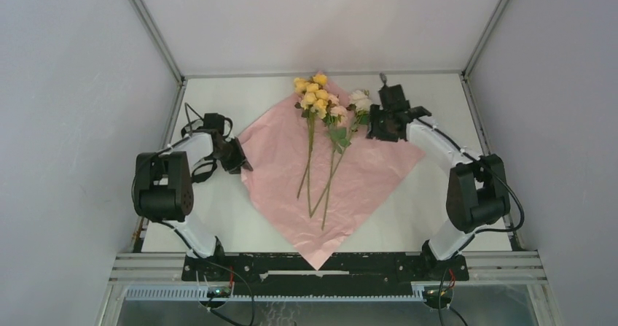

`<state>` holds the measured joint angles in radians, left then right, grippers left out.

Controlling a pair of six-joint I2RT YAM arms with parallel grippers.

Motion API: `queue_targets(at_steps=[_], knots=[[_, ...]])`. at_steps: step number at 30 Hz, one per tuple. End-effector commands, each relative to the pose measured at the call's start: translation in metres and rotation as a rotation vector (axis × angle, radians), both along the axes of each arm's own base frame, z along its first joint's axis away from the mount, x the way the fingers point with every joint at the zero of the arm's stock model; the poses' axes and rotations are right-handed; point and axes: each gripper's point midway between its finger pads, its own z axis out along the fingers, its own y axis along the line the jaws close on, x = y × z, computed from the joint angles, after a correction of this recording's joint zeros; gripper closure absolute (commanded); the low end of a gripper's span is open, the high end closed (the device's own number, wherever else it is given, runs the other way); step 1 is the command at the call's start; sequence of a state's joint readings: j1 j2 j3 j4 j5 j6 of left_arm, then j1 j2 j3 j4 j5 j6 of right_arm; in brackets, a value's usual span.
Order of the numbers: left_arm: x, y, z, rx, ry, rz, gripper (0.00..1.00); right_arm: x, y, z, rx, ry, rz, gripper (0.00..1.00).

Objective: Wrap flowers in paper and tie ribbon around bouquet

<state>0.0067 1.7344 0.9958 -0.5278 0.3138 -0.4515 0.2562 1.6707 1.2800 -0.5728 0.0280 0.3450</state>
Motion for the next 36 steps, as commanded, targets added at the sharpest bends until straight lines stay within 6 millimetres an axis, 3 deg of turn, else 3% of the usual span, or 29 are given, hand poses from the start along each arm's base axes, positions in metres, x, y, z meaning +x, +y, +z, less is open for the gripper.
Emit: queue_targets(at_steps=[1, 5, 7, 9, 11, 14, 17, 19, 20, 21, 25, 28, 31, 36], knots=[[0.014, 0.042, 0.039, 0.202, -0.156, 0.007, 0.66, -0.027, 0.041, -0.017, -0.012, 0.016, 0.096, 0.44], [0.030, 0.055, 0.100, 0.293, -0.376, -0.003, 0.64, -0.019, 0.062, -0.038, 0.025, 0.046, 0.120, 0.53], [0.029, 0.049, 0.129, 0.343, -0.540, -0.045, 0.62, -0.017, 0.076, -0.043, 0.088, 0.057, 0.148, 0.57], [0.027, 0.031, 0.146, 0.406, -0.633, -0.153, 0.60, -0.014, 0.084, -0.049, 0.122, 0.063, 0.164, 0.59], [0.021, 0.020, 0.137, 0.447, -0.581, -0.227, 0.60, -0.010, 0.088, -0.056, 0.129, 0.075, 0.164, 0.62], [0.024, 0.032, 0.129, 0.517, -0.524, -0.171, 0.54, -0.006, 0.093, -0.064, 0.136, 0.090, 0.166, 0.63], [0.026, 0.056, 0.133, 0.611, -0.485, -0.065, 0.32, -0.001, 0.097, -0.069, 0.141, 0.093, 0.164, 0.63], [0.025, 0.067, 0.137, 0.615, -0.461, -0.021, 0.26, 0.000, 0.098, -0.070, 0.142, 0.095, 0.165, 0.62], [0.025, 0.072, 0.141, 0.622, -0.462, 0.001, 0.05, 0.001, 0.099, -0.070, 0.142, 0.092, 0.166, 0.61], [0.026, 0.077, 0.146, 0.637, -0.475, 0.017, 0.01, 0.002, 0.101, -0.070, 0.143, 0.089, 0.168, 0.61], [0.029, 0.093, 0.175, 0.744, -0.577, 0.040, 0.00, 0.005, 0.108, -0.068, 0.149, 0.076, 0.176, 0.61], [0.032, 0.083, 0.188, 0.874, -0.653, -0.029, 0.05, 0.008, 0.110, -0.071, 0.142, 0.078, 0.175, 0.61], [0.036, 0.067, 0.175, 0.964, -0.669, -0.160, 0.16, 0.011, 0.113, -0.073, 0.144, 0.080, 0.176, 0.61], [0.038, 0.003, 0.134, 0.885, -0.664, -0.514, 0.34, 0.019, 0.118, -0.074, 0.144, 0.085, 0.184, 0.61]])
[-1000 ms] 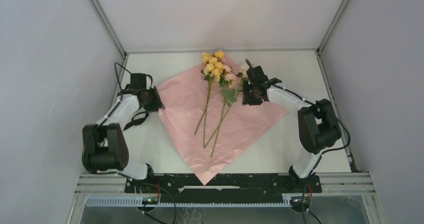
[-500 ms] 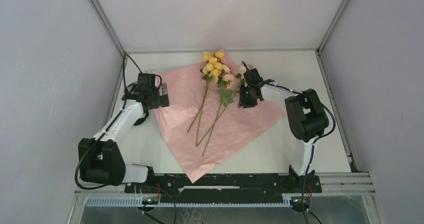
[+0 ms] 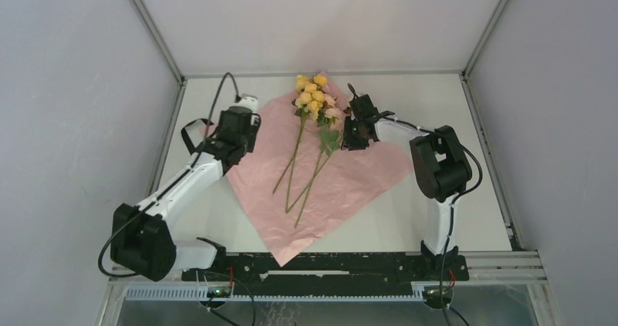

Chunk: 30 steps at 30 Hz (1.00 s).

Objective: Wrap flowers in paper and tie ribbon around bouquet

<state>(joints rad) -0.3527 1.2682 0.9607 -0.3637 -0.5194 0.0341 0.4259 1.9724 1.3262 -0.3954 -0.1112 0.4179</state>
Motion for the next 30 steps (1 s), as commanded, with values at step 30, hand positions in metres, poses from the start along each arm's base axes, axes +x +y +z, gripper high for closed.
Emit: queue_targets(at_steps=[30], knots=[[-0.036, -0.211, -0.125, -0.056, 0.596, -0.845, 0.50, 0.064, 0.061, 0.028, 0.155, -0.048, 0.128, 0.59]])
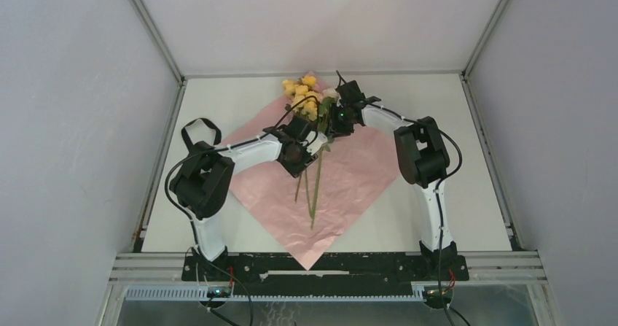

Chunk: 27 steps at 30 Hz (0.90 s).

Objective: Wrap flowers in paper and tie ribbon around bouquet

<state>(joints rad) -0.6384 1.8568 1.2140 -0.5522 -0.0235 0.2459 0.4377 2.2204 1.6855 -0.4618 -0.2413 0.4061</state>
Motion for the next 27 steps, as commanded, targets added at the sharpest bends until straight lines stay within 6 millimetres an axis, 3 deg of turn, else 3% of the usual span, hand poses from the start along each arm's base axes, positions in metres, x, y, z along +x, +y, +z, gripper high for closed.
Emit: queue_targets(at_steps=[1, 5, 9, 13, 17, 23, 27], knots=[[0.002, -0.031, 0.033, -0.117, -0.005, -0.076, 0.51, 0.008, 0.002, 0.028, 0.037, -0.049, 0.037, 0.58], [-0.007, -0.016, 0.051, -0.110, -0.041, -0.116, 0.48, -0.007, -0.019, 0.045, 0.028, -0.055, 0.052, 0.57], [-0.015, 0.011, 0.074, -0.130, -0.056, -0.136, 0.42, -0.032, -0.034, 0.079, 0.018, -0.093, 0.127, 0.54], [-0.022, 0.039, 0.100, -0.185, -0.045, -0.116, 0.38, -0.083, -0.031, 0.115, 0.056, -0.195, 0.329, 0.52], [-0.025, 0.072, 0.124, -0.240, -0.079, -0.045, 0.36, -0.165, -0.006, 0.135, 0.103, -0.364, 0.709, 0.44], [-0.043, 0.099, 0.143, -0.278, -0.158, -0.011, 0.21, -0.286, 0.014, 0.102, 0.021, -0.589, 1.344, 0.33], [-0.065, 0.100, 0.140, -0.301, -0.157, -0.038, 0.13, -0.338, 0.005, 0.062, -0.063, -0.701, 1.696, 0.30]])
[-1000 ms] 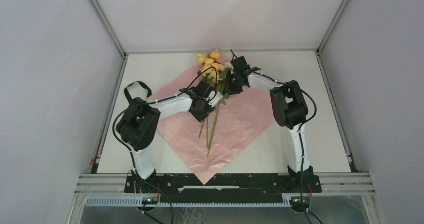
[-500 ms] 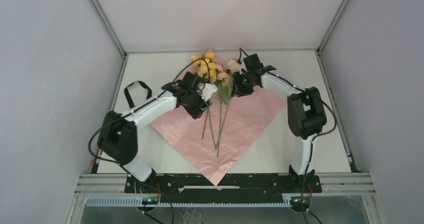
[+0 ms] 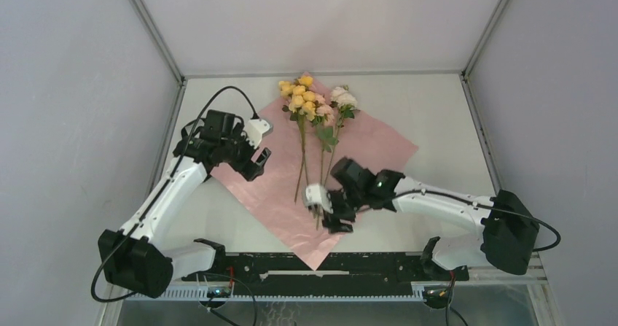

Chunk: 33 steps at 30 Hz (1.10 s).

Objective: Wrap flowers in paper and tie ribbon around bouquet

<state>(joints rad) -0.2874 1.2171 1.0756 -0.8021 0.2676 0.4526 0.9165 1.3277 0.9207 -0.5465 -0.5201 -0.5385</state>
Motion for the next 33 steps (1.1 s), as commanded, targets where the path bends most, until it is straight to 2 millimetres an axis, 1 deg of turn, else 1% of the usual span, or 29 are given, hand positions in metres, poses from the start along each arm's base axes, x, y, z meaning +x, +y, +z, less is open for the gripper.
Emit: queue_targets(at_steps=[1, 4, 7, 9, 13, 15, 16, 17, 20, 22, 24, 25, 26, 28, 30, 33], knots=[[-0.027, -0.002, -0.002, -0.034, 0.003, -0.067, 0.12, -0.033, -0.012, -0.030, -0.032, -0.262, 0.385, 0.29], [-0.033, 0.000, -0.004, -0.031, 0.001, -0.058, 0.11, -0.038, -0.013, -0.047, -0.059, -0.340, 0.439, 0.29], [-0.038, 0.003, -0.010, -0.016, 0.021, -0.065, 0.11, -0.028, -0.011, -0.065, -0.112, -0.414, 0.453, 0.30], [-0.042, 0.007, -0.013, 0.009, 0.037, -0.070, 0.11, -0.023, -0.010, -0.078, -0.152, -0.429, 0.462, 0.32], [-0.052, 0.012, -0.018, 0.041, 0.085, -0.093, 0.11, -0.014, -0.011, -0.092, -0.193, -0.464, 0.454, 0.35], [-0.056, 0.013, -0.021, 0.046, 0.106, -0.097, 0.11, -0.014, -0.009, -0.095, -0.189, -0.467, 0.455, 0.41], [-0.057, 0.013, -0.022, 0.048, 0.113, -0.099, 0.11, -0.015, -0.008, -0.096, -0.184, -0.457, 0.454, 0.48], [-0.058, 0.012, -0.021, 0.047, 0.120, -0.102, 0.11, -0.016, -0.007, -0.095, -0.174, -0.447, 0.448, 0.60], [-0.059, 0.010, -0.020, 0.046, 0.126, -0.119, 0.11, -0.020, -0.003, -0.089, -0.122, -0.399, 0.428, 0.86], [-0.055, 0.007, -0.017, 0.056, 0.098, -0.127, 0.12, -0.020, 0.002, -0.083, -0.073, -0.365, 0.404, 1.00], [-0.054, 0.001, -0.015, 0.072, 0.060, -0.158, 0.12, -0.020, 0.007, -0.073, 0.001, -0.300, 0.370, 1.00], [-0.054, -0.005, -0.013, 0.077, 0.038, -0.194, 0.12, -0.022, 0.008, -0.069, 0.038, -0.252, 0.353, 1.00], [-0.056, -0.012, -0.011, 0.081, 0.013, -0.239, 0.12, -0.019, 0.007, -0.062, 0.075, -0.203, 0.319, 1.00], [-0.059, -0.028, -0.008, 0.082, -0.041, -0.319, 0.12, -0.018, 0.005, -0.056, 0.117, -0.118, 0.267, 1.00], [-0.070, -0.049, -0.008, 0.073, -0.077, -0.433, 0.12, -0.016, 0.004, -0.054, 0.131, -0.059, 0.222, 1.00], [-0.089, -0.070, -0.015, 0.084, -0.077, -0.589, 0.10, -0.018, 0.008, -0.048, 0.172, 0.051, 0.174, 1.00]])
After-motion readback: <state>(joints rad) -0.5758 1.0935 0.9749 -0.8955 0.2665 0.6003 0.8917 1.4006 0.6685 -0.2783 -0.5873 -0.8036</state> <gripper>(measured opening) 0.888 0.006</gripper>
